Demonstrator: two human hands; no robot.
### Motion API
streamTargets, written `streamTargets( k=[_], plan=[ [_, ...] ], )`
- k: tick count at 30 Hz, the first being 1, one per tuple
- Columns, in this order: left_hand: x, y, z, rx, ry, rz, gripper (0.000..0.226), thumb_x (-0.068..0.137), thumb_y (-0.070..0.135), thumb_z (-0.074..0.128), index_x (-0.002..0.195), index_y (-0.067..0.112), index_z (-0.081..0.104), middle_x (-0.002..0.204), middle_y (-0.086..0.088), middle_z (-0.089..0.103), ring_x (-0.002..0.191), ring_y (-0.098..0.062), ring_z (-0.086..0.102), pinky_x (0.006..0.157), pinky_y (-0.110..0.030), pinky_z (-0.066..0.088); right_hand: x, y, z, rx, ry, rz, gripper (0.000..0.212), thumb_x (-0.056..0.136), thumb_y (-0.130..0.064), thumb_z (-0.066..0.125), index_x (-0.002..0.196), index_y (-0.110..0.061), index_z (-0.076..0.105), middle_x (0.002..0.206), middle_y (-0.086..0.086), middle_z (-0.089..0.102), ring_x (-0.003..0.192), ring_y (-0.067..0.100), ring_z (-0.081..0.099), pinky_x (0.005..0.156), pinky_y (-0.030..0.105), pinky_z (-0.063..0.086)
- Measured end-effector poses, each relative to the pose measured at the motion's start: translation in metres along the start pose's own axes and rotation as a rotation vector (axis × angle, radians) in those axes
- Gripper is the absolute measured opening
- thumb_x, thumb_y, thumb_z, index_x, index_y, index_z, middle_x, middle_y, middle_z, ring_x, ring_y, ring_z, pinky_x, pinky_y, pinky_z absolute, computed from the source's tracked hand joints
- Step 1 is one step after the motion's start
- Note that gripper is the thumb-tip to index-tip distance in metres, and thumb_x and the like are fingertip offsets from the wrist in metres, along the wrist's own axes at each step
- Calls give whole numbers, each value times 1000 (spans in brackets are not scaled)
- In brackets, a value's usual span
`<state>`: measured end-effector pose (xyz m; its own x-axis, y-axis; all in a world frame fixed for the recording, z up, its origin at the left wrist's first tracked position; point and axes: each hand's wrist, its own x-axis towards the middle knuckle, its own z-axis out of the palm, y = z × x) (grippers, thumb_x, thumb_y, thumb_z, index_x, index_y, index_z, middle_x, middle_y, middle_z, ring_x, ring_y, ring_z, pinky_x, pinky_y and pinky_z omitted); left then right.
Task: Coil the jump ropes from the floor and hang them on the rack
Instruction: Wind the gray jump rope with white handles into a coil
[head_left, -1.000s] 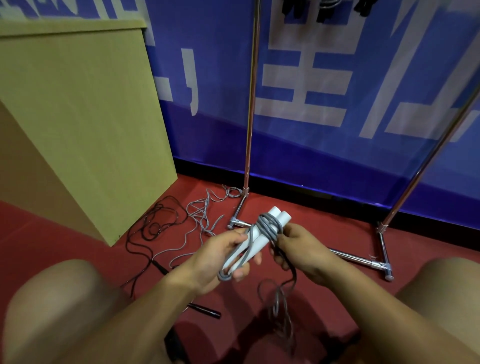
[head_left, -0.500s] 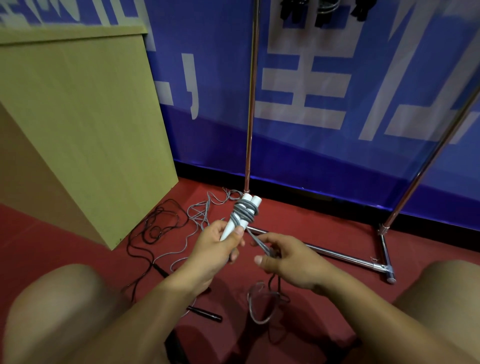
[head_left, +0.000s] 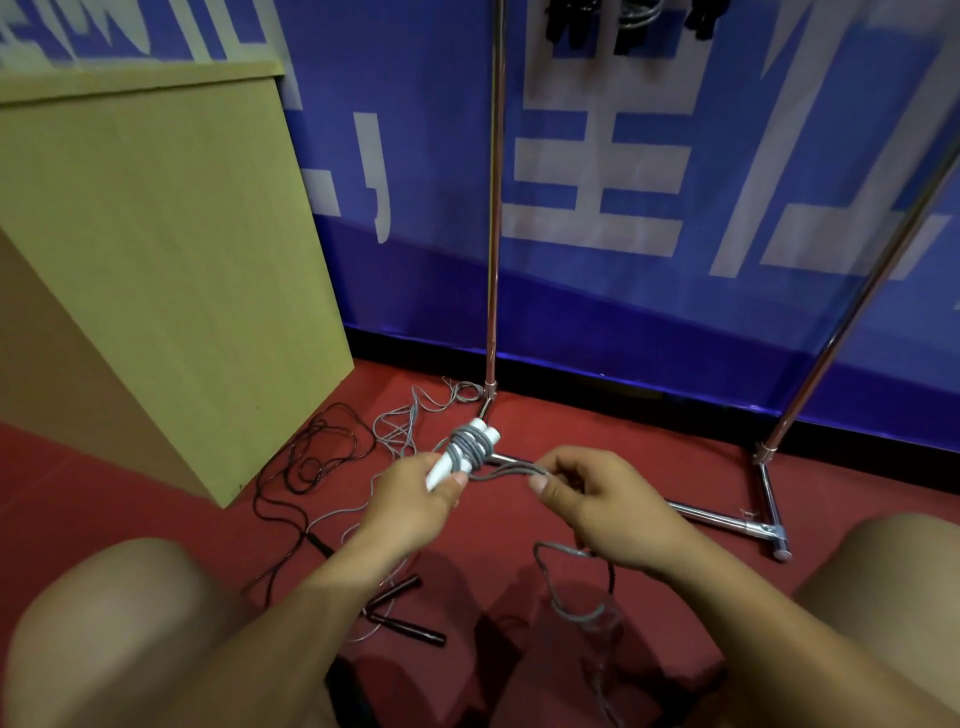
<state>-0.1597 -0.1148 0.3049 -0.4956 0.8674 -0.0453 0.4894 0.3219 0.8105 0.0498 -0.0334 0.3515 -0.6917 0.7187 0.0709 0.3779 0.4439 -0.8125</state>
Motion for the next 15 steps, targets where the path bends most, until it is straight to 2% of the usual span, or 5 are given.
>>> streamTargets(
  k=[4, 8, 11, 15],
  plan=[
    [-8, 1, 6, 142, -183, 102, 6, 92, 30, 65, 86, 29, 66, 75, 2, 68, 63, -9, 56, 61, -30, 44, -1, -2, -3, -48, 122, -100, 13, 96, -21, 60, 89, -21, 71, 68, -12, 62, 63, 0, 52, 62, 15, 40],
    [-19, 9, 6, 249, -317, 274, 11, 90, 36, 64, 93, 25, 63, 77, 1, 63, 66, -10, 54, 68, -37, 47, 4, 6, -1, -178, 184, -147, 12, 97, -29, 57, 92, -24, 67, 79, -7, 69, 75, 11, 62, 72, 32, 49],
    [-32, 20, 4, 289, -496, 389, 13, 89, 38, 64, 89, 26, 59, 71, 7, 57, 64, -9, 50, 64, -31, 43, 8, 14, -1, -352, 203, -57, 17, 92, -46, 59, 96, -31, 65, 78, -9, 68, 77, 17, 63, 70, 35, 50],
    [-38, 27, 2, 141, -610, 371, 11, 90, 28, 67, 87, 19, 63, 67, 10, 50, 60, -5, 42, 59, -29, 35, 18, 20, -5, -408, 178, 97, 36, 79, -61, 67, 78, -25, 63, 61, -7, 56, 67, 18, 57, 63, 35, 48]
  ],
)
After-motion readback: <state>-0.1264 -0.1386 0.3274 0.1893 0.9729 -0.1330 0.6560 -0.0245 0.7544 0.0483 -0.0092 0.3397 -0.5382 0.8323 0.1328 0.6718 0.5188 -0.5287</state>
